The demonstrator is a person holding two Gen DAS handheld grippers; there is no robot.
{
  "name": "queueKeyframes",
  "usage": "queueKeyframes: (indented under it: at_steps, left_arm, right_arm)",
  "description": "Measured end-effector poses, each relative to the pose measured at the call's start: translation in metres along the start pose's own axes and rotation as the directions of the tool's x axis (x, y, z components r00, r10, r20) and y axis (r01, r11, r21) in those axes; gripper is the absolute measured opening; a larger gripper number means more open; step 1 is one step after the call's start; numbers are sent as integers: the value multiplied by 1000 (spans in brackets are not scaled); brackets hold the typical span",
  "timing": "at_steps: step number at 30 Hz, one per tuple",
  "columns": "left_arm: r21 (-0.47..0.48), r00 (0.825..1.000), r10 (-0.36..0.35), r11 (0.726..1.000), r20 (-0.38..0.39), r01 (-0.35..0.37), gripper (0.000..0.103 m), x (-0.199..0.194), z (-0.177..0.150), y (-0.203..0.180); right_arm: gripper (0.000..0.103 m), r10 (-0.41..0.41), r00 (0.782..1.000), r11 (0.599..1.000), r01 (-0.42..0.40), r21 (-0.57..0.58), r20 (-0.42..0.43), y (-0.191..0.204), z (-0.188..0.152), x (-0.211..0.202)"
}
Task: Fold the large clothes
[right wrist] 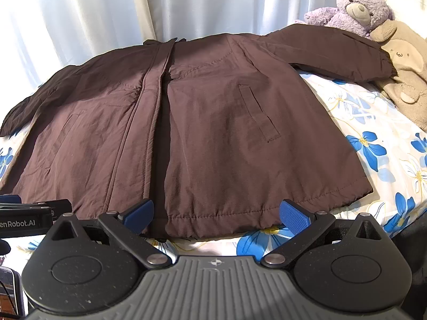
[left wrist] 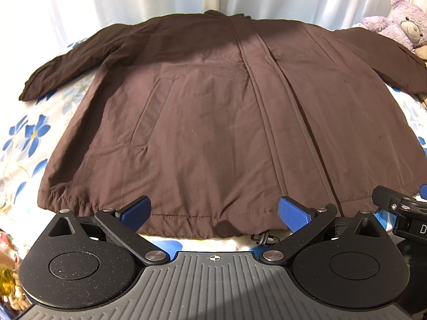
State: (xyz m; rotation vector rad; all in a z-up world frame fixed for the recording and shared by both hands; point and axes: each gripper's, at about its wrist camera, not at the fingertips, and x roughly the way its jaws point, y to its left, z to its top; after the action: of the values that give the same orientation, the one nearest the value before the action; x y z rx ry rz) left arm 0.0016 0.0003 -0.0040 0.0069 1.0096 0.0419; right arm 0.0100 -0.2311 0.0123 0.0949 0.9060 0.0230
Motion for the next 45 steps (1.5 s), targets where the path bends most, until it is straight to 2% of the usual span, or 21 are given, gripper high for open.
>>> queueKeyframes:
  at_steps: [45]
  left_arm:
    - [-5,1000,10,1000,-27,-10,103,5,2,-1]
  right_arm:
    - [101,29,1000,999,-28,41,-8,-4,0,4]
